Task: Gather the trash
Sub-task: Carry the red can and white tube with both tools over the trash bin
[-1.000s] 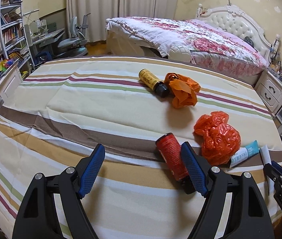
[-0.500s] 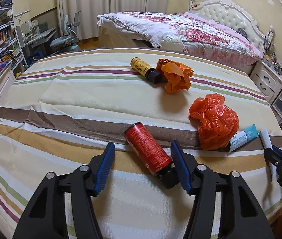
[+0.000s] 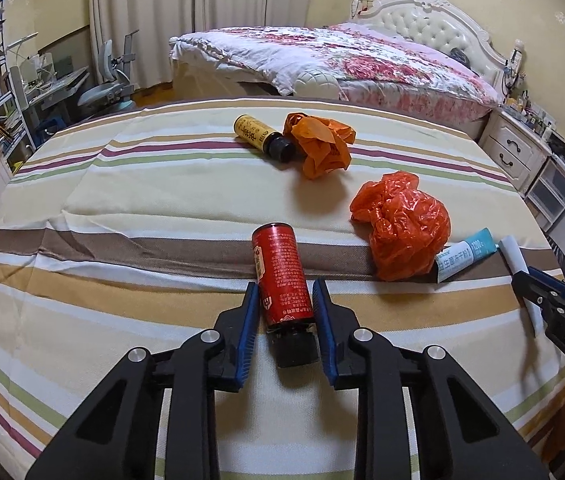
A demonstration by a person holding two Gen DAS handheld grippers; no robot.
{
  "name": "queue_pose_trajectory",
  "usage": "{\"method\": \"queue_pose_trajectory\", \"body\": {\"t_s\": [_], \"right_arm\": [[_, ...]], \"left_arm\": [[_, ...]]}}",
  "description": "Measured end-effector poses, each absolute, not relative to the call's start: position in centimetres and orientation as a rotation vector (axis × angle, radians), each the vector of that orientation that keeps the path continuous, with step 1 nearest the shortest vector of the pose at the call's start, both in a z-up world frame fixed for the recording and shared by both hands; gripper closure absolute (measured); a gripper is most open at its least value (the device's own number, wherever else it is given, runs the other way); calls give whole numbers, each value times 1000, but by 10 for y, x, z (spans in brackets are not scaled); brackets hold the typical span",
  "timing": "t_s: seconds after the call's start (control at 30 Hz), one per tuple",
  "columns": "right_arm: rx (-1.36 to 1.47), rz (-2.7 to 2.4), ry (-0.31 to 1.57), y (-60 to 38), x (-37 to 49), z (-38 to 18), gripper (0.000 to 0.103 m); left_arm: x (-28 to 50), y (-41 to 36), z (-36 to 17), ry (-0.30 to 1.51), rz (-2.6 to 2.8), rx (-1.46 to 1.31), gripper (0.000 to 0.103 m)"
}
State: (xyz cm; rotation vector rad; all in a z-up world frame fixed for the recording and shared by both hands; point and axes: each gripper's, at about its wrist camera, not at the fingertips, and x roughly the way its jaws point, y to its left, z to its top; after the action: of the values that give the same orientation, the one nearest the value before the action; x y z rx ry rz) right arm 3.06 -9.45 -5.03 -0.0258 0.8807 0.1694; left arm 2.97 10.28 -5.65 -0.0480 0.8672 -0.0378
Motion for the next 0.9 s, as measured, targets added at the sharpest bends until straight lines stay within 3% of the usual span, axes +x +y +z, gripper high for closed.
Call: {"method": "queue_pose_trajectory", "body": {"t_s": [0.47,0.9], "right_arm": [[2,139,853,-105,27,-40,85],[44,-1,778,-164,18,-17,85]], "left_arm": [[13,90,-43,795,-71,-34,75],[12,23,-13,693,-218,16,75]]}}
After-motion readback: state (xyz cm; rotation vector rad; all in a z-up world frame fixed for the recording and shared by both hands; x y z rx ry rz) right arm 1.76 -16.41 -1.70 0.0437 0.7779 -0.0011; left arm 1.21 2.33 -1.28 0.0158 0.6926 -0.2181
